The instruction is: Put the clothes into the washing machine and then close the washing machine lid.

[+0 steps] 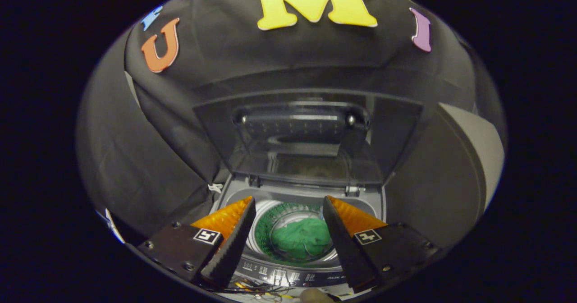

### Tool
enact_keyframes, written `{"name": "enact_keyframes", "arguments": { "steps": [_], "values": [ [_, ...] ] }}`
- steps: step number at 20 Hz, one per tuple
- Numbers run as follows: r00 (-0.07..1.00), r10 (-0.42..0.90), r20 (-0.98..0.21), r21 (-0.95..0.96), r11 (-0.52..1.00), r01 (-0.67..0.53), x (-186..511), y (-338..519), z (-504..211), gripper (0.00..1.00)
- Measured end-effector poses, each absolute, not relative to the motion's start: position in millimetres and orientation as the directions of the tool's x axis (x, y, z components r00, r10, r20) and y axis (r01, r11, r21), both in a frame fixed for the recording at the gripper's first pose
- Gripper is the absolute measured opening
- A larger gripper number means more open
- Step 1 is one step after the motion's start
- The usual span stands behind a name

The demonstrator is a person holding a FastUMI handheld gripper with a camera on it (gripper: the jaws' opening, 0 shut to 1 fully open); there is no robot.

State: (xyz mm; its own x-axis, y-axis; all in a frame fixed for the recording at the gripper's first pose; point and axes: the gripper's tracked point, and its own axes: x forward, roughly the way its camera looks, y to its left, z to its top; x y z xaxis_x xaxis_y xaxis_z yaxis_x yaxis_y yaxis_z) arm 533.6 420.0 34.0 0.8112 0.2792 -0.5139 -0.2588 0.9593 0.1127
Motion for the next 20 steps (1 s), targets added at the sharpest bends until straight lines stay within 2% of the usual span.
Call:
{"name": "enact_keyframes", "arguments": {
  "steps": [5,12,20],
  "values": [
    [0.860,0.297,-0.415,0.115,0.955,-0.275,543,420,99,0.93],
    [0.895,0.273,-0.352,0.113,0.962,-0.249,587,427,157,0.94],
    [0.893,0.196,-0.405,0.099,0.980,-0.170,650,427,164,0.94]
  ]
}}
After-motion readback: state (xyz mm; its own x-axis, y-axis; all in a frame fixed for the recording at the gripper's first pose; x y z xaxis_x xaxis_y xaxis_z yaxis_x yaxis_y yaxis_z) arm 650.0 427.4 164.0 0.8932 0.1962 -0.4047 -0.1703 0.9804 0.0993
